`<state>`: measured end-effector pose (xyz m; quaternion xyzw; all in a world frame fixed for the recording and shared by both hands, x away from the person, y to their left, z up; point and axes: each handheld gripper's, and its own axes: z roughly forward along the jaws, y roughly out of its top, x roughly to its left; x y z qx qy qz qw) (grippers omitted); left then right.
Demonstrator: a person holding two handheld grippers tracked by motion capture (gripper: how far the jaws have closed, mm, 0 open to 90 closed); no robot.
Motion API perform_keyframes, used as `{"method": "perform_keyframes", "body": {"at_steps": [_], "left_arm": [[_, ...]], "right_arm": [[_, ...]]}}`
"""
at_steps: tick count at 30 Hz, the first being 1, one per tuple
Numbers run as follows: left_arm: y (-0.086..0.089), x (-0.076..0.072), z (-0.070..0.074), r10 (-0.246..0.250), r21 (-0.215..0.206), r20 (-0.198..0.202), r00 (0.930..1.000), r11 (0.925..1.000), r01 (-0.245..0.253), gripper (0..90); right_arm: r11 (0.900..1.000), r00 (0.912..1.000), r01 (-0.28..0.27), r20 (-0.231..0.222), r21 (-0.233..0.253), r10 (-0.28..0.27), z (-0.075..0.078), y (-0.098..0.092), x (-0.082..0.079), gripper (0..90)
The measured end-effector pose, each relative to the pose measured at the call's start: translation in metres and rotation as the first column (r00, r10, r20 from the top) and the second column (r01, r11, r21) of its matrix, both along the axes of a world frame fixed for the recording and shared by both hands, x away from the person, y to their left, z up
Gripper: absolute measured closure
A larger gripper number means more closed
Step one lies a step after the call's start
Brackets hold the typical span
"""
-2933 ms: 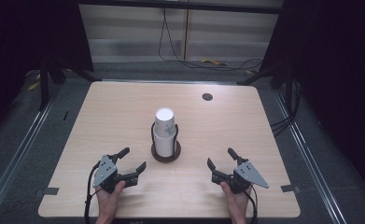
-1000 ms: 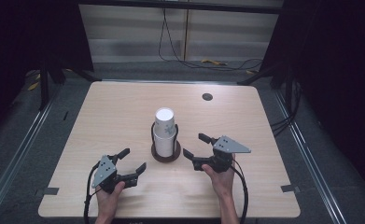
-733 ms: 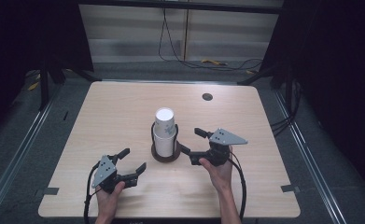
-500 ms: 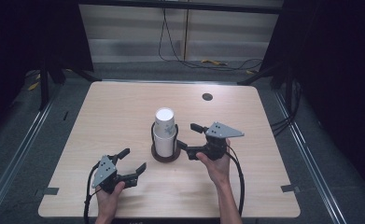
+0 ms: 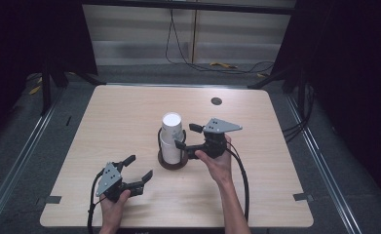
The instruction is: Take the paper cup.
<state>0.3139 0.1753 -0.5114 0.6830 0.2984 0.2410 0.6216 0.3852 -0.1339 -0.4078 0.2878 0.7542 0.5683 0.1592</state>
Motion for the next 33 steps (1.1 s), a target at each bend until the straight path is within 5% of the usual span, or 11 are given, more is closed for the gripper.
{"method": "perform_keyframes", "body": {"at_steps": [14, 33], "left_arm": [[0.000, 0.000, 0.000, -0.003, -0.002, -0.001, 1.0000, 1.0000, 0.003, 18.1], [0.000, 0.000, 0.000, -0.004, -0.004, -0.002, 1.0000, 1.0000, 0.004, 18.1]], "right_arm": [[0.999, 0.9995, -0.031, -0.013, -0.009, 0.031, 0.013, 0.014, 0.017, 17.2], [0.991, 0.9923, -0.093, -0.090, -0.097, 0.084, 0.027, 0.033, 0.040, 18.0]]}}
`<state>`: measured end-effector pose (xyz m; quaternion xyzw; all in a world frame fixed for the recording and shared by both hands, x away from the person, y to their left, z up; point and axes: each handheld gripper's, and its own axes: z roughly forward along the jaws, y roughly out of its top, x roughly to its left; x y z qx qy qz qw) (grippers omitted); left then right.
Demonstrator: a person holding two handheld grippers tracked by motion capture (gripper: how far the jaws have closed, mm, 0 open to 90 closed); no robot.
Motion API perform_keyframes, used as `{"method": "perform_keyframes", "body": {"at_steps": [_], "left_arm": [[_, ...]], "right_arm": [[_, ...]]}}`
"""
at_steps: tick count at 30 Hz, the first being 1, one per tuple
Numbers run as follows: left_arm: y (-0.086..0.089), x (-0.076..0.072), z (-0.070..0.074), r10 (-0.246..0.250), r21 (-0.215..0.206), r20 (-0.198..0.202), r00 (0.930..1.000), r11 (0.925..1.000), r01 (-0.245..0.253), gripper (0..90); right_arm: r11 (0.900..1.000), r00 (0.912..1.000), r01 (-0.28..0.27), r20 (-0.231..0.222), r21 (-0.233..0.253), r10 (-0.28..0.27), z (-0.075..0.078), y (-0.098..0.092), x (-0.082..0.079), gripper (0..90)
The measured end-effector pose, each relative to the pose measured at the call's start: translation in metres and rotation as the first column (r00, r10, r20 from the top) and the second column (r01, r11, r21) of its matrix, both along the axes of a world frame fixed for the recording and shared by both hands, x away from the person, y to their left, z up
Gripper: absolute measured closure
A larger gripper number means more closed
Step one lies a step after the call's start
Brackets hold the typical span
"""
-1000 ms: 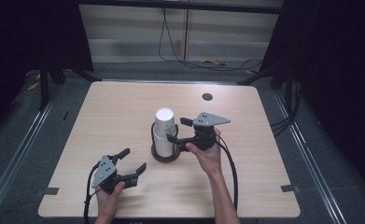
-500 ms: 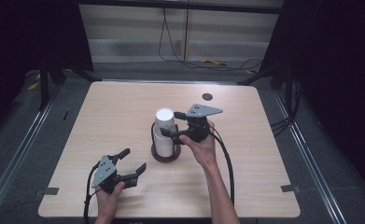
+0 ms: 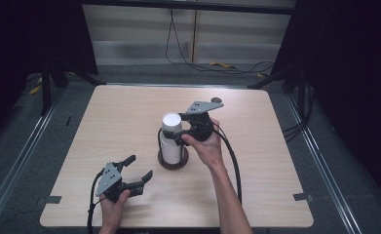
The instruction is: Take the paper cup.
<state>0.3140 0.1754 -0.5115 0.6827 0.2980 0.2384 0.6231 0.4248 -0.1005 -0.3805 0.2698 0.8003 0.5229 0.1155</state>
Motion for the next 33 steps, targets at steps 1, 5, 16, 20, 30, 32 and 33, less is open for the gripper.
{"method": "perform_keyframes", "body": {"at_steps": [1, 5, 16, 20, 30, 32, 33], "left_arm": [[0.000, 0.000, 0.000, 0.000, 0.001, 0.001, 1.0000, 1.0000, 0.000, 18.1], [0.000, 0.000, 0.000, 0.000, 0.001, 0.001, 1.0000, 1.0000, 0.000, 18.1], [0.000, 0.000, 0.000, 0.000, 0.006, -0.001, 1.0000, 1.0000, 0.000, 18.1], [0.001, 0.000, 0.000, -0.002, 0.010, 0.001, 1.0000, 0.9999, 0.002, 18.1], [0.001, 0.000, 0.000, -0.001, 0.009, 0.000, 1.0000, 1.0000, 0.001, 18.1], [0.001, 0.000, 0.000, -0.001, 0.010, 0.000, 1.0000, 1.0000, 0.001, 18.1], [0.001, 0.000, 0.000, -0.001, 0.010, 0.001, 1.0000, 1.0000, 0.001, 18.1]], "right_arm": [[1.000, 0.9999, -0.010, -0.007, -0.002, 0.010, 0.000, 0.000, 0.001, 18.5], [0.999, 0.9996, -0.024, -0.015, -0.029, 0.023, 0.003, 0.003, 0.004, 22.1], [0.998, 0.9995, -0.023, -0.022, -0.060, 0.021, 0.011, 0.005, 0.009, 28.0], [0.997, 0.9997, -0.010, -0.021, -0.076, 0.008, 0.012, 0.006, 0.010, 29.3], [0.996, 0.9996, -0.011, -0.026, -0.084, 0.009, 0.011, 0.007, 0.009, 32.5], [0.996, 0.9997, -0.010, -0.024, -0.085, 0.008, 0.011, 0.007, 0.009, 32.6], [0.996, 0.9997, -0.010, -0.025, -0.085, 0.008, 0.011, 0.008, 0.009, 32.7]]}}
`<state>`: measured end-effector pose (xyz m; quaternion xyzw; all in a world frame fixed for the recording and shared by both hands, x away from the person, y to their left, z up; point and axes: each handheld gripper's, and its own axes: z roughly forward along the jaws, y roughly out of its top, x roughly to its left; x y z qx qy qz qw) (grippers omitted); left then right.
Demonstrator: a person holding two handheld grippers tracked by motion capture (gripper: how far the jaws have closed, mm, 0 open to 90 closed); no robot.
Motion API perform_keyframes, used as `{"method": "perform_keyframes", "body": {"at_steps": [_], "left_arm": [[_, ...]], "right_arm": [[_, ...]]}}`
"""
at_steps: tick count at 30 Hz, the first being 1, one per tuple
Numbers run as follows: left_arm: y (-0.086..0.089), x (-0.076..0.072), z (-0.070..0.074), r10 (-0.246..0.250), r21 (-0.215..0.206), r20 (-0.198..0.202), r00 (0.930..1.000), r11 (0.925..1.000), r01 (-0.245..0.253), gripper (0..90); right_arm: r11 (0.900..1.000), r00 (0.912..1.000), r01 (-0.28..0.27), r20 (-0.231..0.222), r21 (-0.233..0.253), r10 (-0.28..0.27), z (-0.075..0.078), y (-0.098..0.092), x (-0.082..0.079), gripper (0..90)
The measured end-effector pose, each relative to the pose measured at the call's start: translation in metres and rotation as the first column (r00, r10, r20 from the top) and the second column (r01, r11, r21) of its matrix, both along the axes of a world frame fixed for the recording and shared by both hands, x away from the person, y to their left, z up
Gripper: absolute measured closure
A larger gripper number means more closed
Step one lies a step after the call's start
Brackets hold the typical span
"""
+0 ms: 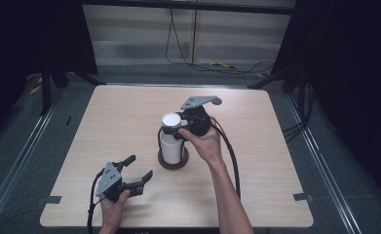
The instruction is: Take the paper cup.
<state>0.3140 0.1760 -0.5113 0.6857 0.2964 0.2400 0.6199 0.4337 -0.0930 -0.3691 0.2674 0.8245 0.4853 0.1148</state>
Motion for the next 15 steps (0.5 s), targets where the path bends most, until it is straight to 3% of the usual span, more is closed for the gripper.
{"method": "perform_keyframes", "body": {"at_steps": [4, 15], "left_arm": [[0.0001, 0.0002, 0.0000, -0.001, 0.000, 0.000, 1.0000, 1.0000, 0.001, 18.1], [-0.0003, -0.0001, -0.0001, 0.000, -0.003, -0.003, 1.0000, 1.0000, 0.000, 18.1]], "right_arm": [[1.000, 1.0000, -0.001, 0.006, -0.010, 0.001, 0.0017, -0.0001, -0.0010, 33.3], [0.999, 0.9995, 0.003, 0.033, 0.040, -0.004, 0.0078, -0.0045, -0.0029, 33.6]]}}
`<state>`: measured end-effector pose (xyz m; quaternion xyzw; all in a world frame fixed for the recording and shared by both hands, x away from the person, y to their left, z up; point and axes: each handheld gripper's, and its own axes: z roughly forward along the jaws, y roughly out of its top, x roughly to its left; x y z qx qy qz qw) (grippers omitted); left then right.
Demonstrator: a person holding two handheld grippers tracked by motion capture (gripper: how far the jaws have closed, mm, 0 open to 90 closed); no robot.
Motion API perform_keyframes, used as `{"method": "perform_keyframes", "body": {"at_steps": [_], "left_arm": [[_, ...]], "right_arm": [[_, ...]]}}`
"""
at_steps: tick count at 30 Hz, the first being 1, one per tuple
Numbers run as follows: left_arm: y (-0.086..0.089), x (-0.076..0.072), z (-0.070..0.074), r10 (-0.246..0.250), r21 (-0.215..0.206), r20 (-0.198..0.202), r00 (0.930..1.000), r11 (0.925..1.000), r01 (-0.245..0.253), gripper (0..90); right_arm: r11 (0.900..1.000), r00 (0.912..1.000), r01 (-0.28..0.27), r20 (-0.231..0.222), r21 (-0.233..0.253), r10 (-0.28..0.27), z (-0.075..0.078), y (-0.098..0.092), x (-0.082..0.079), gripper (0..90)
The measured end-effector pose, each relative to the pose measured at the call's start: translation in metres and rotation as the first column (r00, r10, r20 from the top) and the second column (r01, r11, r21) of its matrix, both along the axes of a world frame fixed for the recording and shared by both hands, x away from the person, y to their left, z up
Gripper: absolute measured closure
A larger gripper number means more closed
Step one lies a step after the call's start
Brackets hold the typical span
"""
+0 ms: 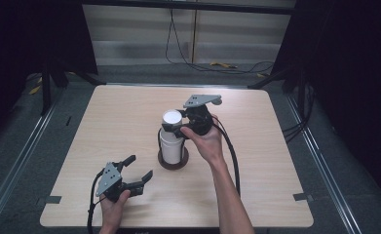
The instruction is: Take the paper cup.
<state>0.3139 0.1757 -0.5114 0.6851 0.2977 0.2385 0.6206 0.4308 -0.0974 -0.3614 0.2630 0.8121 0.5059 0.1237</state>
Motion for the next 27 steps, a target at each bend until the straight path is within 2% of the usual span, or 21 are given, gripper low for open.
{"method": "perform_keyframes", "body": {"at_steps": [1, 2, 4, 14, 27], "left_arm": [[0.000, 0.000, 0.000, 0.000, 0.000, 0.000, 1.0000, 1.0000, 0.000, 18.1], [0.000, 0.000, 0.000, 0.001, -0.004, 0.002, 1.0000, 1.0000, -0.001, 18.1], [0.000, 0.000, 0.000, 0.002, -0.003, 0.002, 1.0000, 1.0000, -0.002, 18.1], [-0.001, 0.000, 0.000, 0.004, -0.009, 0.000, 1.0000, 1.0000, -0.004, 18.1], [0.000, 0.000, 0.000, 0.001, -0.006, 0.000, 1.0000, 1.0000, -0.001, 18.1]], "right_arm": [[1.000, 1.0000, 0.000, 0.000, 0.000, 0.000, 0.000, 0.000, 0.000, 33.6], [1.000, 0.9998, 0.003, 0.021, 0.016, -0.003, 0.001, -0.002, -0.002, 33.9], [0.999, 0.9994, 0.003, 0.033, 0.040, -0.005, 0.003, -0.003, -0.003, 34.3], [0.994, 0.9986, 0.001, 0.052, 0.106, -0.007, 0.009, -0.009, -0.005, 35.2], [0.988, 0.9963, 0.004, 0.084, 0.151, -0.017, 0.014, -0.011, -0.009, 35.7]]}}
